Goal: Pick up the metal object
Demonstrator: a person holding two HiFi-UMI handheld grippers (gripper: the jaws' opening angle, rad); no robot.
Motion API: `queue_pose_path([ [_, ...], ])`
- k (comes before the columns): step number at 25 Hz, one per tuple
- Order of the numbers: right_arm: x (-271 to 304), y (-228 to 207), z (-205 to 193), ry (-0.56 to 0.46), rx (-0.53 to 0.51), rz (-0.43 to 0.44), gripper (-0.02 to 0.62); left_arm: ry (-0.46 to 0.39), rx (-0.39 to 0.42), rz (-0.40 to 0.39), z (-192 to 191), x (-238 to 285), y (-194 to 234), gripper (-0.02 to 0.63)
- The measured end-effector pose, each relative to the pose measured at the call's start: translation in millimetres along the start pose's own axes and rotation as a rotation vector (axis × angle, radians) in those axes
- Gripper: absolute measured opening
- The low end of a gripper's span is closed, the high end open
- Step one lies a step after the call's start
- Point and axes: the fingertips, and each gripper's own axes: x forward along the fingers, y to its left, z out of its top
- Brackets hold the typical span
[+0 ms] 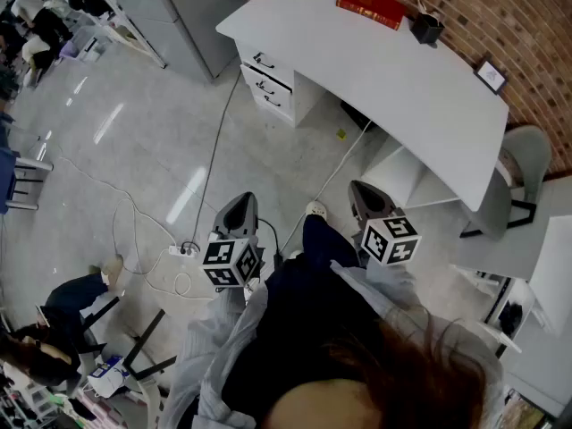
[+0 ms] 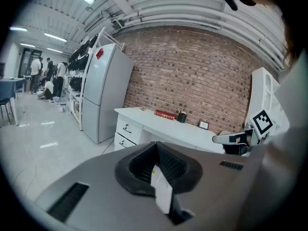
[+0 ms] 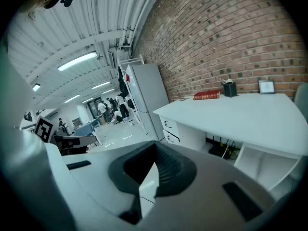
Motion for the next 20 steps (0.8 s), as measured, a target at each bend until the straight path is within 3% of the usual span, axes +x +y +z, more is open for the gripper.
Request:
queue_pose_path([
  [9,-42,10,-19,-0.055,0.043,-0.056,0.006,-0.01,-0.005,0.026,-25,-54,-3,0.017],
  [20,-11,1,12,-0.082,0.068,-0.034,0.006,-0.038,0.003,0.047,-5,-27,9,0.017],
])
